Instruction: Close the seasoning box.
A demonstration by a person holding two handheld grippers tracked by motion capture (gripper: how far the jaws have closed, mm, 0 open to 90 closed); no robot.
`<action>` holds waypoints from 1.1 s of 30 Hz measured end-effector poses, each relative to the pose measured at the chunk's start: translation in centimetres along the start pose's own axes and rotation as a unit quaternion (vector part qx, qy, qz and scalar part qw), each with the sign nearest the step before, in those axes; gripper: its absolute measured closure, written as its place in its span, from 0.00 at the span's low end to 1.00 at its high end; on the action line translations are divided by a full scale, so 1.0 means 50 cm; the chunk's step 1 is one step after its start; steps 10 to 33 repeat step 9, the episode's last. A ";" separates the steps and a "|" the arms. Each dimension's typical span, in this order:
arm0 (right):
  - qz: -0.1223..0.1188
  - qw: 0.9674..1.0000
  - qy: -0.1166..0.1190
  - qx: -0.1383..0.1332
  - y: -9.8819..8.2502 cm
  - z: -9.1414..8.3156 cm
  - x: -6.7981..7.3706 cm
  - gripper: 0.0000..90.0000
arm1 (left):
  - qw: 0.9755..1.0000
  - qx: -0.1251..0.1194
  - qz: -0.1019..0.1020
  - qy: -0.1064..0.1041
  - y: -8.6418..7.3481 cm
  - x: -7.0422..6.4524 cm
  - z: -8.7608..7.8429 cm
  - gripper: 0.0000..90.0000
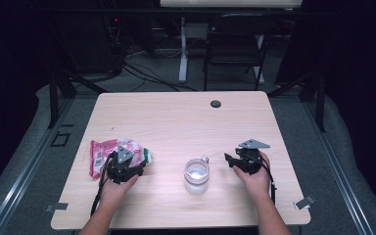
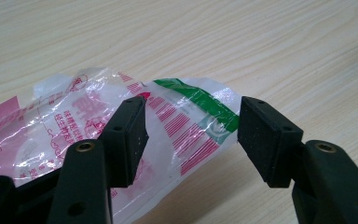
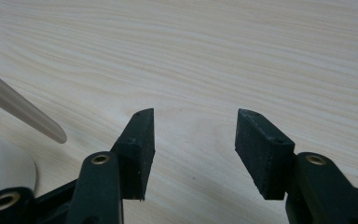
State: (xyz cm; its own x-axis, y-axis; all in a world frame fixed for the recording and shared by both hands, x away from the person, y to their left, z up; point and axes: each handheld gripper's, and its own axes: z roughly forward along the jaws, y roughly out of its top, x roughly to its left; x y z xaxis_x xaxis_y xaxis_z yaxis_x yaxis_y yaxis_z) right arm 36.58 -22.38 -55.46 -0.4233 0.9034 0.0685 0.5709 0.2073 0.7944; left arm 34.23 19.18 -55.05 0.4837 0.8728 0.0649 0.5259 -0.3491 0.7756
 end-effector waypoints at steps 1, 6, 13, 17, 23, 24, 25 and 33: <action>0.002 1.000 -0.001 0.000 0.000 0.000 0.000 0.52 | 1.000 0.002 0.003 0.000 0.000 0.000 0.000 0.47; 0.000 1.000 0.000 0.000 0.000 0.001 0.001 0.52 | 1.000 0.001 0.007 0.000 0.002 -0.003 0.000 0.46; -0.002 1.000 -0.002 0.001 0.000 0.001 0.002 0.51 | 1.000 -0.002 0.007 -0.001 0.002 -0.002 -0.001 0.46; -0.002 1.000 -0.002 0.001 0.000 0.001 0.002 0.51 | 1.000 -0.002 0.007 -0.001 0.002 -0.002 -0.001 0.46; -0.002 1.000 -0.002 0.001 0.000 0.001 0.002 0.51 | 1.000 -0.002 0.007 -0.001 0.002 -0.002 -0.001 0.46; -0.002 1.000 -0.002 0.001 0.000 0.001 0.002 0.51 | 1.000 -0.002 0.007 -0.001 0.002 -0.002 -0.001 0.46; -0.002 1.000 -0.002 0.001 0.000 0.001 0.002 0.51 | 1.000 -0.002 0.007 -0.001 0.002 -0.002 -0.001 0.46; -0.002 1.000 -0.002 0.001 0.000 0.001 0.002 0.51 | 1.000 -0.002 0.007 -0.001 0.002 -0.002 -0.001 0.46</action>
